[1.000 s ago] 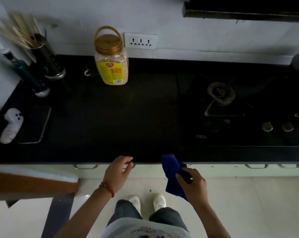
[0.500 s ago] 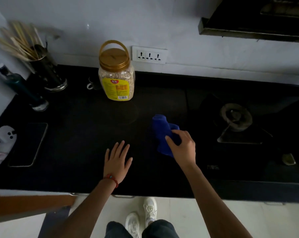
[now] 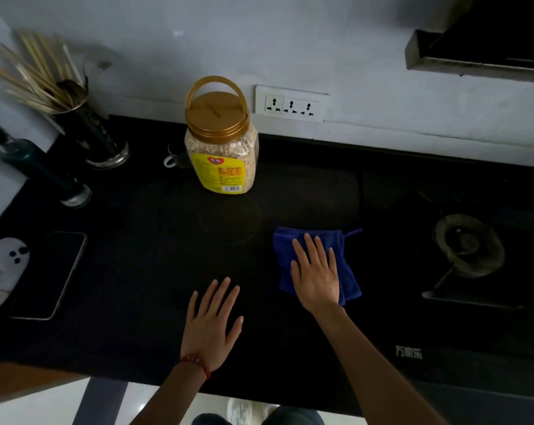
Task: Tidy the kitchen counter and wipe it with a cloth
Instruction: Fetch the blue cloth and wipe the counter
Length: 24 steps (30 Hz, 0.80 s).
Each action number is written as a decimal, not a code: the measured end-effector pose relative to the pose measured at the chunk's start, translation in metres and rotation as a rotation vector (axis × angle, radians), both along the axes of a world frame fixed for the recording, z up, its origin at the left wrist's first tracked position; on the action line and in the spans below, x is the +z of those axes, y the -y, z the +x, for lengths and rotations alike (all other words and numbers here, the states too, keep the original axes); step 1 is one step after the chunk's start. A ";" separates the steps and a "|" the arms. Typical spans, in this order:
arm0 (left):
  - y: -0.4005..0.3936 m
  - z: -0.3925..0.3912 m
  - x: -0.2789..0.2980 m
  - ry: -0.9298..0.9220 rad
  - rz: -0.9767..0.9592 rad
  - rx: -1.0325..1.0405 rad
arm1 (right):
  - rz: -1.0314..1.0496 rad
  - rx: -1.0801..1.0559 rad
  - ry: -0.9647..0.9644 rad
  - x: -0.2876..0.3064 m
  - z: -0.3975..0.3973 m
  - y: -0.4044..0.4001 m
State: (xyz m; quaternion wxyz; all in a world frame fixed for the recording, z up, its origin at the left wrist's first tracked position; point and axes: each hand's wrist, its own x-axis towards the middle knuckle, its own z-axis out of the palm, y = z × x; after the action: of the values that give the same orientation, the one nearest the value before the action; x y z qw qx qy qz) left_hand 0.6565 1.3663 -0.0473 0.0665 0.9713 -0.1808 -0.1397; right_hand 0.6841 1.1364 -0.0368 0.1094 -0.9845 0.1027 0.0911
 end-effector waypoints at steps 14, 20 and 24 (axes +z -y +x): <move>0.000 0.000 -0.003 -0.028 -0.012 0.023 | 0.010 -0.131 -0.045 -0.005 0.124 0.012; 0.000 0.000 -0.004 0.006 -0.018 0.021 | 0.013 -0.139 -0.029 -0.005 0.145 0.014; 0.000 0.000 -0.003 0.005 -0.023 0.014 | 0.073 -0.097 -0.030 -0.001 0.137 0.019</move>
State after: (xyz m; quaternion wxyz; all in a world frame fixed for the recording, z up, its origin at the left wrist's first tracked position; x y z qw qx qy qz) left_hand 0.6561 1.3665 -0.0503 0.0780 0.9721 -0.1757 -0.1346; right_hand 0.8207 1.1170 -0.0374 0.1481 -0.9723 0.1483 0.1039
